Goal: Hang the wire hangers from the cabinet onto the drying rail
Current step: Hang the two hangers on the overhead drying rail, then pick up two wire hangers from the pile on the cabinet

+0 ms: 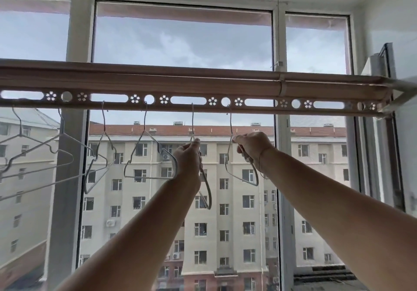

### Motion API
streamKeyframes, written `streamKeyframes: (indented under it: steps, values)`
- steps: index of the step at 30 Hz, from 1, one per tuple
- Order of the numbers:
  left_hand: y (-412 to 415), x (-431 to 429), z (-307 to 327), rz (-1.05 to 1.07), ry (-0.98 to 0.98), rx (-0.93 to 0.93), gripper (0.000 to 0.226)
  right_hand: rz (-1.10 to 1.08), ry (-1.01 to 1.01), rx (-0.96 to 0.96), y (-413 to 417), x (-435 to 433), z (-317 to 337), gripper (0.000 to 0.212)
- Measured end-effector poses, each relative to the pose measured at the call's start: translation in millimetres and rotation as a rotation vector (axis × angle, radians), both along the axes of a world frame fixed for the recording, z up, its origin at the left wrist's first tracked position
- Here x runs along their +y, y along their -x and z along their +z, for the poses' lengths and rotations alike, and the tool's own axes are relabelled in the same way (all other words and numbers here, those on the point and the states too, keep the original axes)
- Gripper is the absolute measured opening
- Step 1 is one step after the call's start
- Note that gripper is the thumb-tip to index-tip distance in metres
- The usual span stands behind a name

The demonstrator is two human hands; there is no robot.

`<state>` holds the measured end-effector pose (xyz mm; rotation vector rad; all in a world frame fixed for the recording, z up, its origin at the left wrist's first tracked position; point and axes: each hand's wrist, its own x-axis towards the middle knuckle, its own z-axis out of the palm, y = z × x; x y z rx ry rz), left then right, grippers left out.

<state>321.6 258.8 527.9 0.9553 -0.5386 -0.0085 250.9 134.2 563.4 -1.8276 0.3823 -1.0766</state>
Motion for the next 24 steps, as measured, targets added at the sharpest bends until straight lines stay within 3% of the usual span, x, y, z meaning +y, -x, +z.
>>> streamKeyframes:
  steps: [14,18,24]
  values:
    - [0,26,-23,0.043,0.044,0.008,0.023,0.072,-0.086,-0.045,19,15,-11,0.026]
    - [4,42,-56,0.123,-0.003,-0.033,0.025,0.05,-0.217,-0.086,41,6,-33,0.028]
    - [-1,41,-139,0.226,-0.189,-0.016,0.024,-0.08,-0.181,-0.008,93,-22,-114,0.019]
